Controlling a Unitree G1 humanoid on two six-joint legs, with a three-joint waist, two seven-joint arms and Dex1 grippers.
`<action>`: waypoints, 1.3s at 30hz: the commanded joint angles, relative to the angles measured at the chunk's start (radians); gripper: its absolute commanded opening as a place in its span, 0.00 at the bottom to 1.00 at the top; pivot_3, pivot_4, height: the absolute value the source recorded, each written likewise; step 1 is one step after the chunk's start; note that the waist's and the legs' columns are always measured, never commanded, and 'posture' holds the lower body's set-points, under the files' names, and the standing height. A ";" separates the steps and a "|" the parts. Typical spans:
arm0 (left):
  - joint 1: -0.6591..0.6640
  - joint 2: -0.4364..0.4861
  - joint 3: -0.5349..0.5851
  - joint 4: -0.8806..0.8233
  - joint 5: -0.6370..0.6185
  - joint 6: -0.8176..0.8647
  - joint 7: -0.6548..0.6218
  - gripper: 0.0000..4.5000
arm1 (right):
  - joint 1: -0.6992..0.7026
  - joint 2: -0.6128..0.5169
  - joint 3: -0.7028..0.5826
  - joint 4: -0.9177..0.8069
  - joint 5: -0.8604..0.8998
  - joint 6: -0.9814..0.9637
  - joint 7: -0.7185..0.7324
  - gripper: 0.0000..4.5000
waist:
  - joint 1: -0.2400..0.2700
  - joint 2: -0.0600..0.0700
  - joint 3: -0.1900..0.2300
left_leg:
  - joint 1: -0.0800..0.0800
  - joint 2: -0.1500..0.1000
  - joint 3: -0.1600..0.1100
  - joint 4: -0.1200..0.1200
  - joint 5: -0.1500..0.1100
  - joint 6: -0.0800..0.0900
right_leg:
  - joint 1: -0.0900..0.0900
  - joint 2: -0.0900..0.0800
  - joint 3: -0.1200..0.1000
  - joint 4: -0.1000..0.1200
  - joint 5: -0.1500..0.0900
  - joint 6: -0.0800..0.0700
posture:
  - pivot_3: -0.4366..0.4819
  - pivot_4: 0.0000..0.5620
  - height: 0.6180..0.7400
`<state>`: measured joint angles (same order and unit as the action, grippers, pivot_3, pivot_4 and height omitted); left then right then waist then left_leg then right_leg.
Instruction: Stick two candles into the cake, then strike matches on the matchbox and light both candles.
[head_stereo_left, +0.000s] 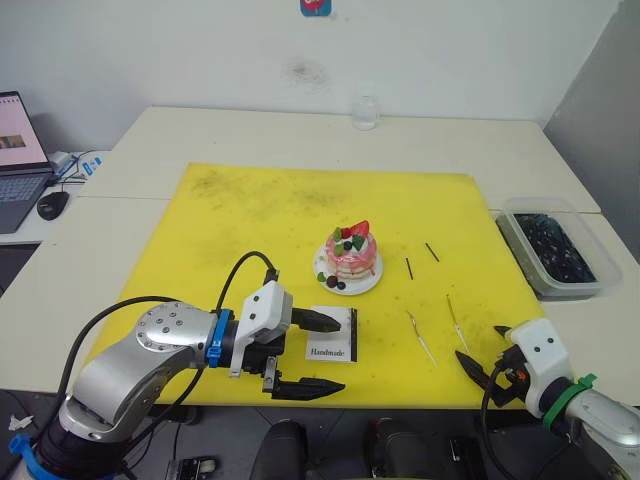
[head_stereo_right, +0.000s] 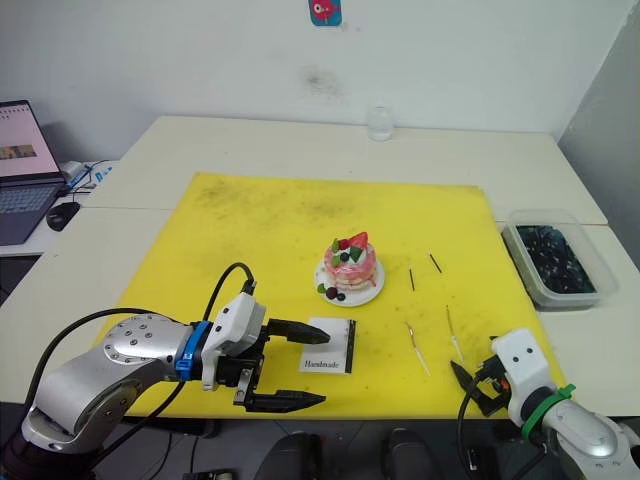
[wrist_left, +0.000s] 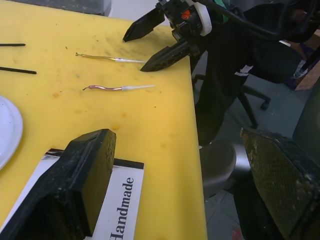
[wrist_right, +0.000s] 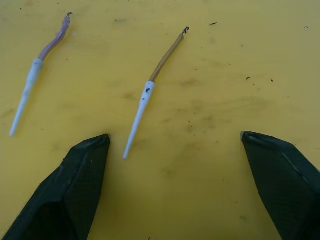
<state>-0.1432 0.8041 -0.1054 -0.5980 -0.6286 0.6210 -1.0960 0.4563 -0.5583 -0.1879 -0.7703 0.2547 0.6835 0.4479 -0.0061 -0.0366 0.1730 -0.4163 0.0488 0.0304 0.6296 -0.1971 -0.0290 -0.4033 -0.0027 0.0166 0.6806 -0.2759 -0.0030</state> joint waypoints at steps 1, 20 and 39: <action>0.010 -0.004 0.001 -0.044 -0.017 -0.008 0.009 1.00 | -0.005 0.016 0.031 -0.045 0.010 0.059 -0.028 0.71 | 0.000 0.000 0.000 | 0.000 0.000 0.000 0.000 0.000 0.000 | 0.000 0.000 0.000 0.000 0.000 0.000 | 0.48 0.27 1.00; 0.048 0.002 0.145 0.032 -0.113 0.118 0.121 1.00 | -0.178 0.006 -0.168 -0.149 0.296 0.319 0.036 0.00 | -0.001 0.000 0.000 | 0.000 0.000 0.000 0.000 0.000 0.000 | -0.001 0.000 0.000 0.000 0.000 0.000 | 0.48 0.27 1.00; -0.235 -0.346 0.219 0.202 -1.073 0.376 0.797 1.00 | -0.665 -0.056 -0.098 -0.013 1.343 0.269 -0.347 0.00 | -0.001 -0.002 0.001 | -0.003 -0.002 -0.001 0.000 0.000 0.000 | 0.000 0.001 0.000 -0.001 0.004 0.007 | 0.48 0.27 1.00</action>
<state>-0.3684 0.4747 0.1217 -0.3867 -1.6367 1.0291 -0.3408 -0.1915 -0.6012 -0.3027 -0.7886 1.5128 0.9969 0.1447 -0.0074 -0.0388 0.1740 -0.4192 0.0464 0.0297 0.6296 -0.1971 -0.0287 -0.4035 -0.0011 0.0170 0.6795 -0.2720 0.0041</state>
